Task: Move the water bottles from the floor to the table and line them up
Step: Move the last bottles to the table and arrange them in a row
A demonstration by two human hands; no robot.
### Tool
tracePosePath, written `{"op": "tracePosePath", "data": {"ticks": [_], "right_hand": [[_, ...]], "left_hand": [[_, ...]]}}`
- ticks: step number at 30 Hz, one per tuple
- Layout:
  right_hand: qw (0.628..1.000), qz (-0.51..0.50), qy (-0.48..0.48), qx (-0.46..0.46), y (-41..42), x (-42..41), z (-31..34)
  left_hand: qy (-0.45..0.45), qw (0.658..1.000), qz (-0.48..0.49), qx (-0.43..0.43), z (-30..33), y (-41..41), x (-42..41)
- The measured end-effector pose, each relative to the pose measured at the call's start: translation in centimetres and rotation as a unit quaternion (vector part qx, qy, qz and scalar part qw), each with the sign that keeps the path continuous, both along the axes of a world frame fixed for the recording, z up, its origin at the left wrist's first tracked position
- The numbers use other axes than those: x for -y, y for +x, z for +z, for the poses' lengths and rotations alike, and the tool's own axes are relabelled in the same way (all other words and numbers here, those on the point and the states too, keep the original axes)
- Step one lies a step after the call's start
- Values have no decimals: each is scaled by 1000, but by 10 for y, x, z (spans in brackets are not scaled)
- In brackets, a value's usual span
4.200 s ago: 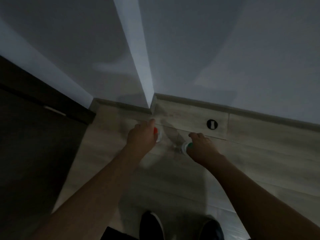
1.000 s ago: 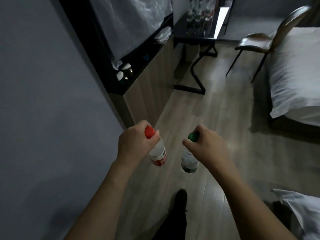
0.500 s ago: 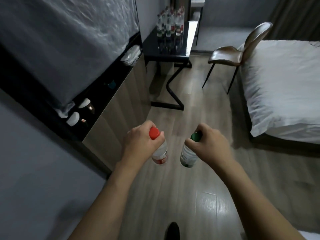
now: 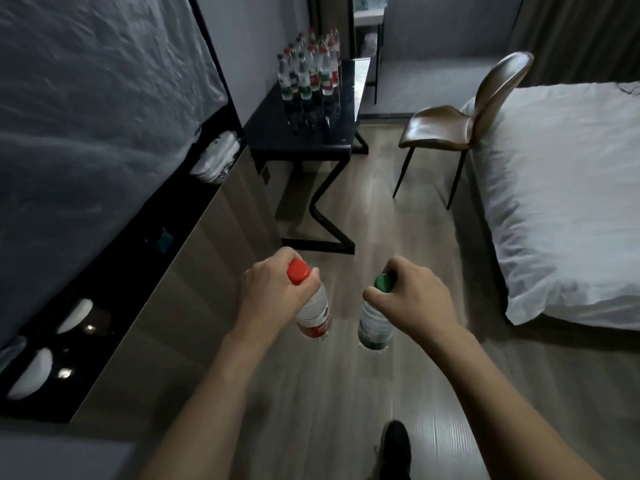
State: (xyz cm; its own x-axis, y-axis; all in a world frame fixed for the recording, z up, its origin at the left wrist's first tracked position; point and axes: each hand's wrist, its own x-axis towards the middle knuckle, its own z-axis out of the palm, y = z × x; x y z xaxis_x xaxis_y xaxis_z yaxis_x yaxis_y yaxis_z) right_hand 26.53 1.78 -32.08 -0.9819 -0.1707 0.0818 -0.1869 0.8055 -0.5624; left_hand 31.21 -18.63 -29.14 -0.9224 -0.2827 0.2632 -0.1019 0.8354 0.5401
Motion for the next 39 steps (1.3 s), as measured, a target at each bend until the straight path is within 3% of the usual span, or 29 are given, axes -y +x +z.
{"op": "tracePosePath", "data": {"ticks": [16, 23, 29, 39], "right_hand": [[999, -18, -11, -27, -302, -40, 15], [999, -24, 15, -24, -437, -32, 7], [998, -37, 9, -47, -549, -18, 30], [998, -55, -8, -10, -706, -10, 18]], "left_hand": [[13, 1000, -13, -11, 25, -295, -46], [34, 998, -42, -8, 0, -439, -32], [17, 999, -40, -32, 15, -563, -14], [2, 999, -34, -33, 6, -714, -2]]}}
